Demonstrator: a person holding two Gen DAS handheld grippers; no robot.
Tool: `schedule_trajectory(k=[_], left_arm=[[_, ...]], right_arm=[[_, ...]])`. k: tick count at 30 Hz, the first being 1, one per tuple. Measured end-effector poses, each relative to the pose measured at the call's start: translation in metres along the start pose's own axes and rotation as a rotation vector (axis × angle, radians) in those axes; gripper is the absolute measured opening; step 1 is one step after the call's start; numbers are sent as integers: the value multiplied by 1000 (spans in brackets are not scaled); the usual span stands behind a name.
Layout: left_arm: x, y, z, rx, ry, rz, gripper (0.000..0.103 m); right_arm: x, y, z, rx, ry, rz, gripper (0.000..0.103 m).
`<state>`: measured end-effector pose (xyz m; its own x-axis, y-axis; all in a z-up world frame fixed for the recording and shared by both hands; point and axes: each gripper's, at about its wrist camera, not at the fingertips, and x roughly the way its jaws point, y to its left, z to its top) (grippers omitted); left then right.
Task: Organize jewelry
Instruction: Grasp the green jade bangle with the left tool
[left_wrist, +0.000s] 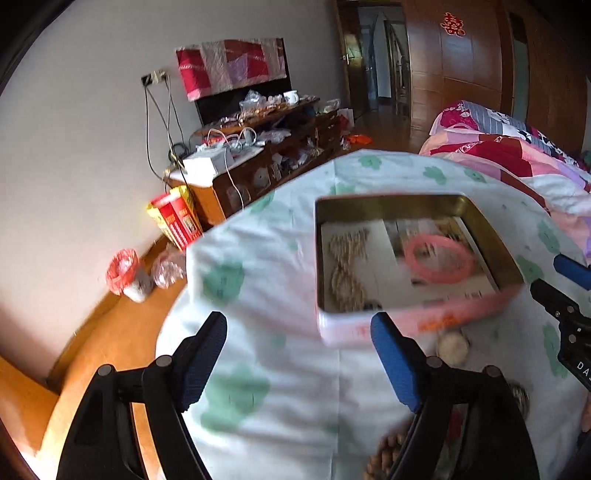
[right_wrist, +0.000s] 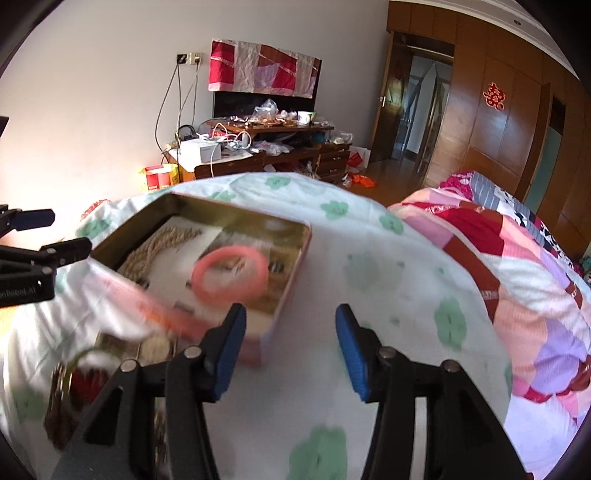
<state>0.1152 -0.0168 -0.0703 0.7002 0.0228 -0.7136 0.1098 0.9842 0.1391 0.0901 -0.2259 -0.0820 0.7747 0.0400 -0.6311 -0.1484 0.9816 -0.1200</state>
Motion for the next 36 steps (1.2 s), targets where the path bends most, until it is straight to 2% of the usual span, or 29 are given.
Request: schedule_trajectory(k=[4, 11, 20, 22, 24, 25, 27, 28, 36], left_arm=[[-14, -3, -17, -7, 0, 0, 80], [-34, -24, -34, 19, -12, -47, 80], [-24, -44, -43, 74, 21, -83, 80], [-19, -47, -45, 80, 33, -91, 74], [-11, -49, -48, 83, 64, -111, 48], [-8, -50, -50, 78, 85, -136, 41], [-4, -49, -51, 64, 107, -181, 14], [-4, -47, -50, 50, 109, -199, 9], [-31, -17, -33, -27, 12, -230, 8]], right_arm=[[-13, 5, -22, 12, 14, 0, 58], [-28, 20, -48, 17, 24, 17, 58], [-28, 25, -58, 17, 22, 12, 59], [-28, 25, -60, 17, 22, 11, 59], [-28, 26, -61, 15, 22, 10, 59], [-28, 26, -61, 16, 20, 10, 59], [-27, 27, -62, 16, 19, 11, 60], [-28, 27, -62, 17, 18, 11, 60], [-27, 29, -63, 16, 19, 8, 62]])
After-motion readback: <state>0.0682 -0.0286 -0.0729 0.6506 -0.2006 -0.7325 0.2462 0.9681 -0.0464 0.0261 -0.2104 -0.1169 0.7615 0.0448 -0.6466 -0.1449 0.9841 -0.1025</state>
